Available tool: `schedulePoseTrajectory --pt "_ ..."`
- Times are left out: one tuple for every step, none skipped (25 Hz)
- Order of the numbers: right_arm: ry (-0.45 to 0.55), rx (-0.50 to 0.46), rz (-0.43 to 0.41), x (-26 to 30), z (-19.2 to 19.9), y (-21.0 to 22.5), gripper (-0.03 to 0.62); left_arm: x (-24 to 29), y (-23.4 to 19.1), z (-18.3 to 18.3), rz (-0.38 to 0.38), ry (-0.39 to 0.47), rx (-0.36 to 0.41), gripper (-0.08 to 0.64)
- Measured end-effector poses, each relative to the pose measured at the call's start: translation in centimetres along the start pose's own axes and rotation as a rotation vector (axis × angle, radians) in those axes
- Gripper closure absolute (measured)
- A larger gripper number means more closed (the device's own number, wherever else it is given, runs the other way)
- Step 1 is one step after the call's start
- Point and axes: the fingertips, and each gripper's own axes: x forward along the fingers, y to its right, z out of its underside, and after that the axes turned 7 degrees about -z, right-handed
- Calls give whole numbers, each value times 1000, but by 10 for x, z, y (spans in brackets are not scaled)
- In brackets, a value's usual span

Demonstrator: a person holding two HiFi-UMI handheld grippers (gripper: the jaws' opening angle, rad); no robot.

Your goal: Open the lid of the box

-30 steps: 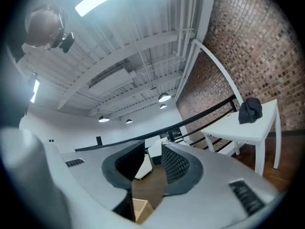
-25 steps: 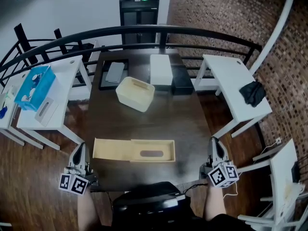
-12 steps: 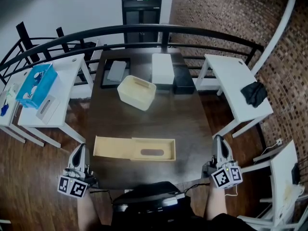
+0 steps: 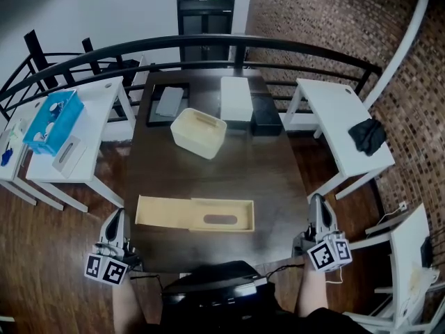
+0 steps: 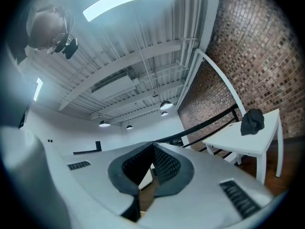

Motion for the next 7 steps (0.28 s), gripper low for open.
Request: schedulePoseTrajectory --pt "-2 2 0 1 1 -1 592 0 -1 1 -3 0 -6 555" --pt "-4 3 -1 2 2 -2 592 -1 -2 2 -5 -3 -10 555" --pt "-8 3 -1 2 3 -3 592 -1 -2 3 -7 -7 -11 555" --pt "-12 1 -1 3 4 -4 592 -1 -2 4 -7 -12 -11 555" --pt "-17 -2 -1 3 4 -5 592 -2 -3 5 -8 -16 -12 555" --pt "-21 -4 -1 3 5 -6 592 -2 -3 5 -9 -20 -12 555" --pt "-24 -5 -1 3 6 -6 591 -3 -4 6 -10 -25 -13 555"
